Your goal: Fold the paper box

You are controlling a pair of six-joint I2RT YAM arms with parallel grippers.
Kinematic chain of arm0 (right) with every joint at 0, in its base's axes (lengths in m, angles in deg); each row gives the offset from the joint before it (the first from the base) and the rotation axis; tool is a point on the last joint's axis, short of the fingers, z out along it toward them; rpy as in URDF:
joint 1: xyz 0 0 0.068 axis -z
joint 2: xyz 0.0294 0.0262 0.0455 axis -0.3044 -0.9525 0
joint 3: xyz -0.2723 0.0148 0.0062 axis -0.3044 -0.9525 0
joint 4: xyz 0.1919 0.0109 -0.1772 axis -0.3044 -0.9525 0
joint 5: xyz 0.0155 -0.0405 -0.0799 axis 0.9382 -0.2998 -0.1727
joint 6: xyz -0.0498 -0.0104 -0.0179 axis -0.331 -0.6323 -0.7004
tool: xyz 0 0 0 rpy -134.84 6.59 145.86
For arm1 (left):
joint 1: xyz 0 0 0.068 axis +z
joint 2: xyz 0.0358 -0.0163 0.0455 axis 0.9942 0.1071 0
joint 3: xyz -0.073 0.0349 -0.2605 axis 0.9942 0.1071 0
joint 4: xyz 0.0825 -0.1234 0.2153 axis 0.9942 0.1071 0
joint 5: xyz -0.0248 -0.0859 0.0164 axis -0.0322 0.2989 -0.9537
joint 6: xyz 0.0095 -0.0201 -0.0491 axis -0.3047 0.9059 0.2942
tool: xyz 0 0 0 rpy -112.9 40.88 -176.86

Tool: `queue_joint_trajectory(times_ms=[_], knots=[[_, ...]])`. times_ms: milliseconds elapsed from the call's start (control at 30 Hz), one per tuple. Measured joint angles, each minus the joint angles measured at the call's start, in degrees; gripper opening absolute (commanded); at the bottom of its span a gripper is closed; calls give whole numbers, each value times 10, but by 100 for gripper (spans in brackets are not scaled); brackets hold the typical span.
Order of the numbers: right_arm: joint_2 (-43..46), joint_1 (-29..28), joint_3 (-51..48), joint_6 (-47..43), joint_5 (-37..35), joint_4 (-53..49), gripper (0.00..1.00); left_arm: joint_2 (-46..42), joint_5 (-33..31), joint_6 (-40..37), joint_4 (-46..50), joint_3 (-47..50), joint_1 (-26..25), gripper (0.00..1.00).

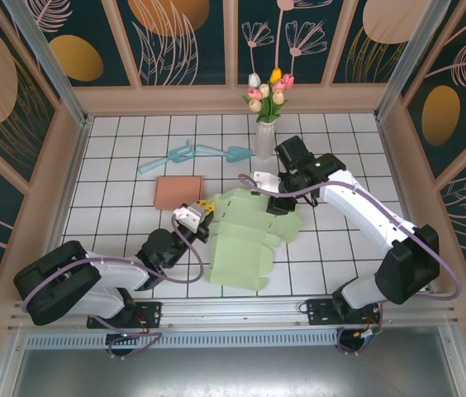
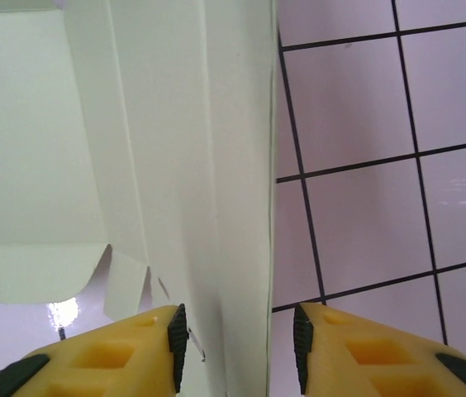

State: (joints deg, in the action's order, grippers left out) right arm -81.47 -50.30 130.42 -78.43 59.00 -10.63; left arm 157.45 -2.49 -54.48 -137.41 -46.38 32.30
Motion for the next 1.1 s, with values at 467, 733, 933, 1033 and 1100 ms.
queue_joint_trajectory(times_ms=[467, 733, 933, 1033, 1100], knots=[[12, 6, 0, -19, 7, -14, 0, -3, -26, 13, 16, -10, -3, 14], [49, 7, -33, -17, -85, 44, 0, -62, -128, 215, 319, -182, -3, 32], [68, 7, -58, -15, -121, 70, 0, -51, -73, 404, 481, -270, -3, 24], [70, 7, -70, -15, -130, 75, 0, -52, -31, 467, 502, -251, -8, 19], [71, 7, -75, -15, -133, 76, 0, -57, -12, 490, 515, -243, -16, 19]])
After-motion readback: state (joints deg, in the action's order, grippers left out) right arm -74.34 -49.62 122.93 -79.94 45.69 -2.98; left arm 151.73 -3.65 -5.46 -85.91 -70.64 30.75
